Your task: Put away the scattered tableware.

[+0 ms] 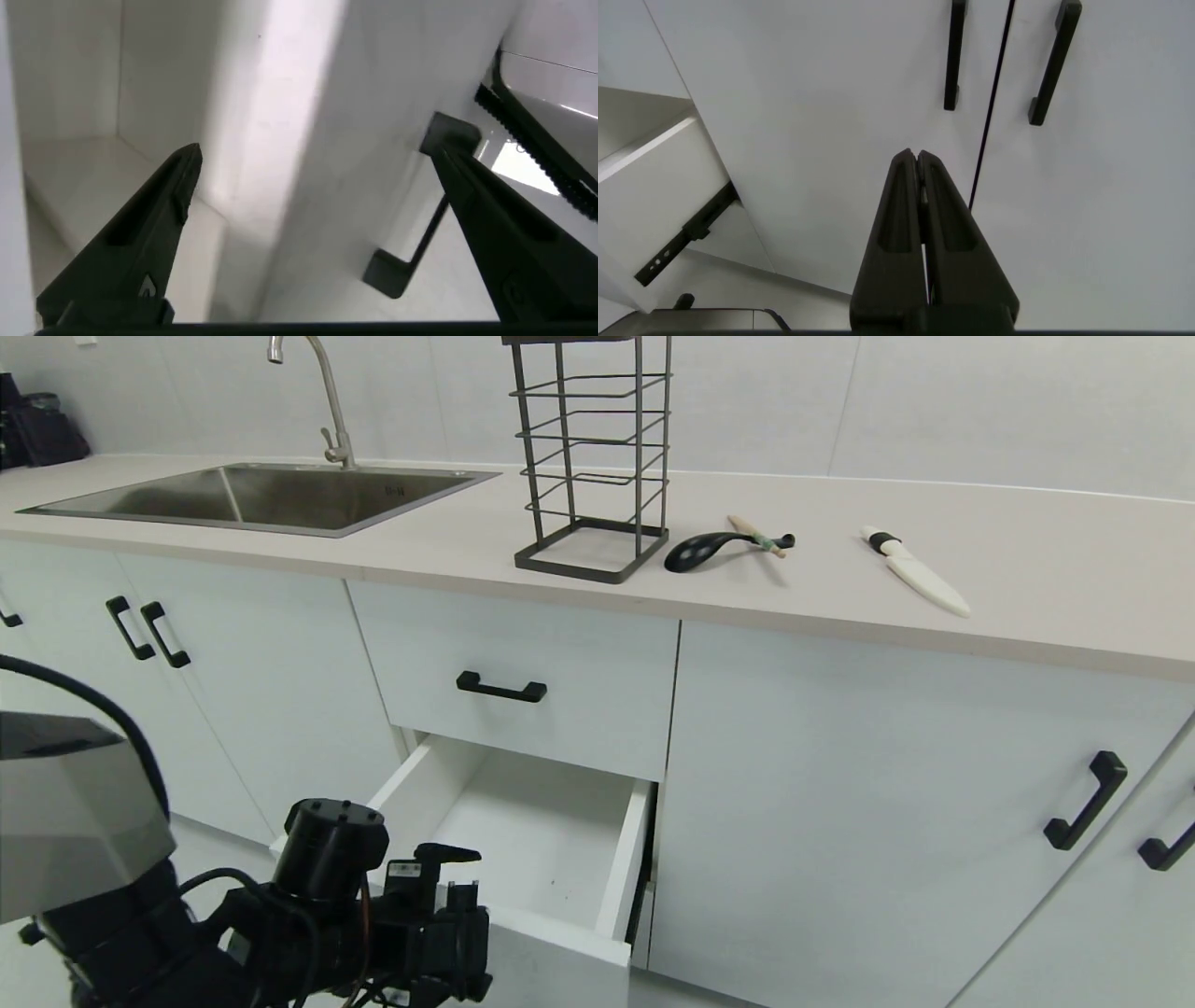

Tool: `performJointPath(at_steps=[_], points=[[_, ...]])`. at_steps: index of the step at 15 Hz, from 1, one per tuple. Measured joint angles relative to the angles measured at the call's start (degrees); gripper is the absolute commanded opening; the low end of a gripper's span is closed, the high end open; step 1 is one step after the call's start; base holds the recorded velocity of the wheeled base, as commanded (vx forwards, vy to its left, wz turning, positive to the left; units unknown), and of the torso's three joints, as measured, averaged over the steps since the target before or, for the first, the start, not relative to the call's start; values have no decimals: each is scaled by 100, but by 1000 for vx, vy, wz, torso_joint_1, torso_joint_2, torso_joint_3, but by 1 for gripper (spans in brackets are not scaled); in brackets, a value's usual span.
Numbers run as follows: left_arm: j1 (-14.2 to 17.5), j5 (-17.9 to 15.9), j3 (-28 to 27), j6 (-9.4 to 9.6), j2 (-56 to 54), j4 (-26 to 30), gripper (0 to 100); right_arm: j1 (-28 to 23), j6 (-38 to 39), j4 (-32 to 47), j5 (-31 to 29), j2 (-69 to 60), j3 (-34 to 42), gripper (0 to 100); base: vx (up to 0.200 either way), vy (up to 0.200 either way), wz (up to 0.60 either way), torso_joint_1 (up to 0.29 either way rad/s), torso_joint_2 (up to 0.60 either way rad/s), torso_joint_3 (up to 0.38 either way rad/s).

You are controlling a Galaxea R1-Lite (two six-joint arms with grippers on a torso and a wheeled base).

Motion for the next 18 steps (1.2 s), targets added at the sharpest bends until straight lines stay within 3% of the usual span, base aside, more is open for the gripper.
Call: performJointPath(at_steps=[5,7,10,11,12,13,15,17,18], points=[[-38,-11,657,-123,-987,-7,100,6,0,0,0,0,0,0,0,0,0,0,0,0],[-245,-74,651,-444,-1362,-13,100,0,0,0,-2,0,0,0,0,0,0,0,0,0],[-750,-129,607,-1278,-2150,-21,100,2,-2,0,0,0,0,0,0,0,0,0,0,0],[-796,-100,568,-1629,-2470,-2,100,2,-2,-2,-2,0,0,0,0,0,0,0,0,0],[-745,-72,467,-2108,-2834,85,100,2,-2,0,-2,0,0,0,0,0,0,0,0,0],[-575,-61,296,-2704,-3149,223,100,2,-2,0,0,0,0,0,0,0,0,0,0,0],[105,-85,-243,-4237,-3792,532,100,2,0,0,0,0,0,0,0,0,0,0,0,0],[835,-217,-521,-5567,-4301,613,100,2,-2,0,0,0,0,0,0,0,0,0,0,0],[1204,-269,-547,-6016,-4553,614,100,2,-2,-2,0,0,0,0,0,0,0,0,0,0]])
